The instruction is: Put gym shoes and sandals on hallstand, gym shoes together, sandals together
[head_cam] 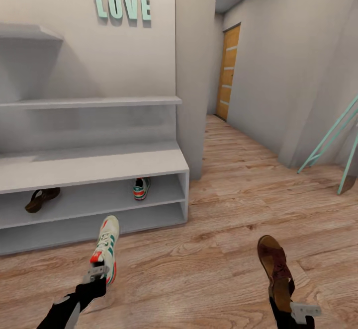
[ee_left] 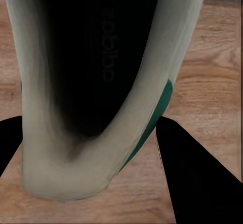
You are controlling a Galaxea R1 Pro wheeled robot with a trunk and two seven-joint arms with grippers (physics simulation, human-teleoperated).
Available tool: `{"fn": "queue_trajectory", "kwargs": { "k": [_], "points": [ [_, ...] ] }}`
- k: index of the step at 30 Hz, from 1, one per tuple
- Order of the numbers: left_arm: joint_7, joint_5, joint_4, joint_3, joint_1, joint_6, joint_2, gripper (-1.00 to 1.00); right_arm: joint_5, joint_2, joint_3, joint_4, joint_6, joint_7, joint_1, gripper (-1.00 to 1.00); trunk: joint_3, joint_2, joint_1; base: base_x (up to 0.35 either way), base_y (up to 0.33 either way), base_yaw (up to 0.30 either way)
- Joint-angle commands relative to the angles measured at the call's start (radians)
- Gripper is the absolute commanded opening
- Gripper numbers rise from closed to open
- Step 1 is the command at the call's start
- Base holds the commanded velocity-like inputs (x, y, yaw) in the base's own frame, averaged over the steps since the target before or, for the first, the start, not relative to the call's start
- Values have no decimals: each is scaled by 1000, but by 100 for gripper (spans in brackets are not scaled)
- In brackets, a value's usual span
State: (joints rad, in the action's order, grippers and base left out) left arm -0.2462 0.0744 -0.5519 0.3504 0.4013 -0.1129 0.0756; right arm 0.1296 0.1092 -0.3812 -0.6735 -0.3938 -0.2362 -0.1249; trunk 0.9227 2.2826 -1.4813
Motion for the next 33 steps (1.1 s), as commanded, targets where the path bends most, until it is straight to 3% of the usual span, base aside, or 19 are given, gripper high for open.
{"fn": "queue_trajectory", "kwargs": {
  "k": [1,6,9,11,16,19,26,33],
  "points": [
    [-10,13,-2,6,13,-21,-1,-100,12,9,-6,0,-1,-7,-1,-100,1,0,0,0,0,0],
    [-8,60,-2,-20,88,-105,-3,-100,8,69,-13,-4,49,-6,-1,-100,1,0,0,0,0,0],
    [-5,95,-1,-27,130,-141,-7,-100,-3,98,-49,-21,103,-6,-1,-100,1,0,0,0,0,0],
    [5,118,6,-31,175,-179,-10,-100,-21,116,-112,-57,175,-6,-1,-100,1,0,0,0,0,0],
    [53,131,13,-32,242,-255,-11,-100,-36,127,-227,-131,316,-7,-1,-100,1,0,0,0,0,0],
    [97,133,14,-33,272,-283,-11,-100,-39,132,-271,-162,374,-8,-1,-100,1,0,0,0,0,0],
    [168,132,14,-33,304,-309,-4,-100,-41,134,-303,-185,420,-9,-1,-100,1,0,0,0,0,0],
    [154,128,-6,-36,296,-324,10,-100,-41,128,-300,-207,428,-9,-1,-100,1,0,0,0,0,0]
  ]
}}
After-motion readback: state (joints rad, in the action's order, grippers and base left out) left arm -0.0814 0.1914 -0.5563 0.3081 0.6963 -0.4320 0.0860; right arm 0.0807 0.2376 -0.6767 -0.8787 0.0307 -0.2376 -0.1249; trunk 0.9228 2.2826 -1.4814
